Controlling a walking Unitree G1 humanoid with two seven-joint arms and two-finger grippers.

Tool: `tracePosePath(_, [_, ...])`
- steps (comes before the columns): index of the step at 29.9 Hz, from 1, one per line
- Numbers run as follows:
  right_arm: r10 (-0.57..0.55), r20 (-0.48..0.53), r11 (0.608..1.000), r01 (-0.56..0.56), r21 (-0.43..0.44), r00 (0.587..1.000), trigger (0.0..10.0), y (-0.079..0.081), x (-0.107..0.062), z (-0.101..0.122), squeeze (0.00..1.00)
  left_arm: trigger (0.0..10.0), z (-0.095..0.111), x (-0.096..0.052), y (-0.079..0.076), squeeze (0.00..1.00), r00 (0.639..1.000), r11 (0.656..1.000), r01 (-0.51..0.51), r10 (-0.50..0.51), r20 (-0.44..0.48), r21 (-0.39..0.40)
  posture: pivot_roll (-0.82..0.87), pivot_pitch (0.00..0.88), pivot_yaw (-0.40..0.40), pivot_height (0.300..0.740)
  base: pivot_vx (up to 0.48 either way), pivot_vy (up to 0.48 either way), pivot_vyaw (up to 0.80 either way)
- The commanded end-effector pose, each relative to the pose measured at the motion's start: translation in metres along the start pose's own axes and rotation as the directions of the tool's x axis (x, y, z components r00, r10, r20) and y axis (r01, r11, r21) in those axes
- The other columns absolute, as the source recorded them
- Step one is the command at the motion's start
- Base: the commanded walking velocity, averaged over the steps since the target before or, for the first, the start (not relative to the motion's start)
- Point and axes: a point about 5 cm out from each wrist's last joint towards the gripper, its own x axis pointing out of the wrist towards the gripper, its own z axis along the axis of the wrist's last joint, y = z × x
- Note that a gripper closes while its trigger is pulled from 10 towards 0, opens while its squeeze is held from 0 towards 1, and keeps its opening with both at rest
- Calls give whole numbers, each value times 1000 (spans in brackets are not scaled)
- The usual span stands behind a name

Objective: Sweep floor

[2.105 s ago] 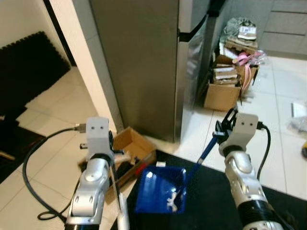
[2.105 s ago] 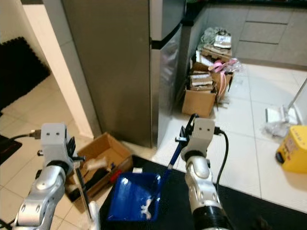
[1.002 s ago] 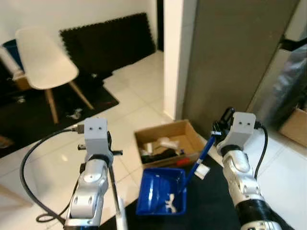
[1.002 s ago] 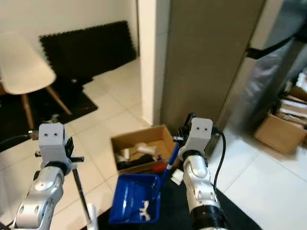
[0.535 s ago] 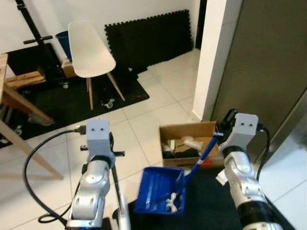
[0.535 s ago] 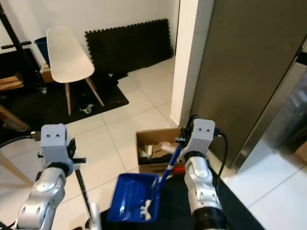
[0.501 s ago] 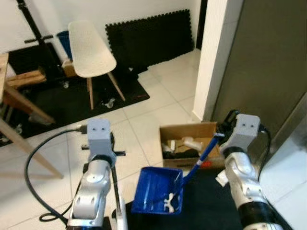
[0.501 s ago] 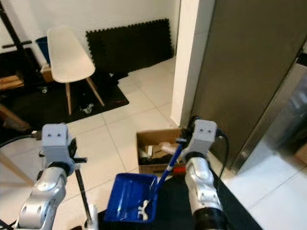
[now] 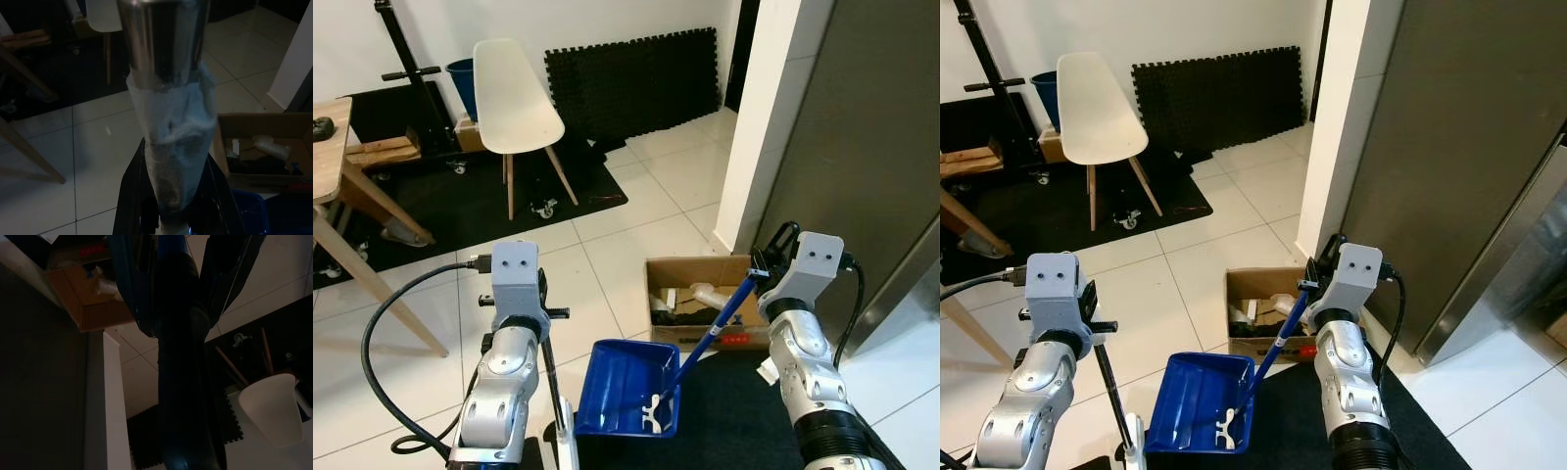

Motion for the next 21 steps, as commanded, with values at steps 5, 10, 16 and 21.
tracePosePath(5, [-2,36,999,1,43,999,10000,0,0,7,0,10000,5,1,0,0,1000,1000,-1,0,23,21,73,36,21,740,0,0,-748])
tracePosePath(10, [0,35,999,-1,42,999,10000,0,0,8,0,10000,5,1,0,0,1000,1000,-1,0,23,21,71,39,23,740,0,0,-800])
tracePosePath(16, [7,41,1000,-9,27,999,10000,1,0,9,0,10000,5,0,0,0,1000,1000,-1,1,23,21,73,40,22,740,0,0,-267])
tracePosePath(21, [16,40,999,-17,28,999,10000,2,0,8,0,10000,4,0,0,0,1000,1000,-1,1,22,22,71,41,20,740,0,0,0])
